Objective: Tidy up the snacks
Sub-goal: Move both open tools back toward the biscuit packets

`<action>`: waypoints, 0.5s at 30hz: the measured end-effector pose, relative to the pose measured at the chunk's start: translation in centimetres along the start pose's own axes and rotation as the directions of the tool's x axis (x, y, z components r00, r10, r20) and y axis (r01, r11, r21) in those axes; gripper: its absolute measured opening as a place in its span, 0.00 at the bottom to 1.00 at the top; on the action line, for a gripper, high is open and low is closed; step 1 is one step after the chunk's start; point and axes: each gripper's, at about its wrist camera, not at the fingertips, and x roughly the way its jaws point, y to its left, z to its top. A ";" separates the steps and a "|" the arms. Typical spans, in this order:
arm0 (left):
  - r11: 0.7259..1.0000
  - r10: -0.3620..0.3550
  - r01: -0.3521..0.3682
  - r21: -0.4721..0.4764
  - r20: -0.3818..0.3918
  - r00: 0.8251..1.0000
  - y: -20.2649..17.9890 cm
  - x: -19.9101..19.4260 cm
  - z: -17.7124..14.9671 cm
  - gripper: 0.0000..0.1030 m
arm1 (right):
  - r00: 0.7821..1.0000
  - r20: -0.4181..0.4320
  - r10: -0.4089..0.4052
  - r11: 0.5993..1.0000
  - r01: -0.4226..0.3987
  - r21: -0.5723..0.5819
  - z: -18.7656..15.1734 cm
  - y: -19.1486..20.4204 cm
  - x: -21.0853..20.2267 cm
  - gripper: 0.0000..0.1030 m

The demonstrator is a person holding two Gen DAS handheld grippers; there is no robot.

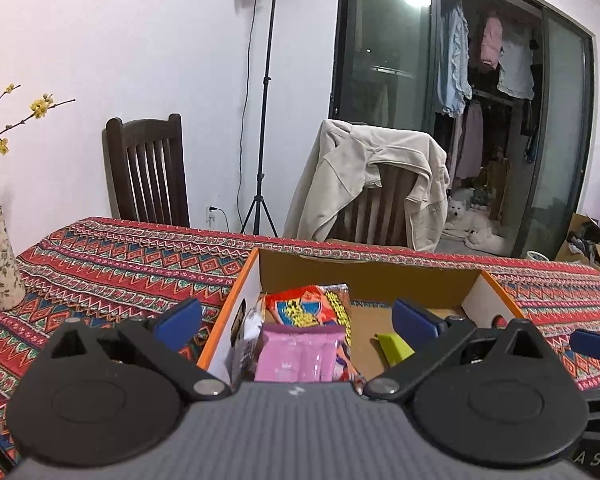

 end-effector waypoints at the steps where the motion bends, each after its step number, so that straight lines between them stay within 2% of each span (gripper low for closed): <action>1: 1.000 -0.001 0.001 0.001 -0.002 1.000 0.1 -0.5 -0.1 1.00 | 1.000 -0.001 0.001 1.000 -0.001 -0.006 -0.1 0.2 -0.5 1.00; 15: 0.999 -0.042 0.042 0.000 -0.014 0.999 2.5 -7.0 -3.2 1.00 | 0.999 -0.014 0.033 0.995 -0.034 -0.092 -3.6 1.9 -7.7 1.00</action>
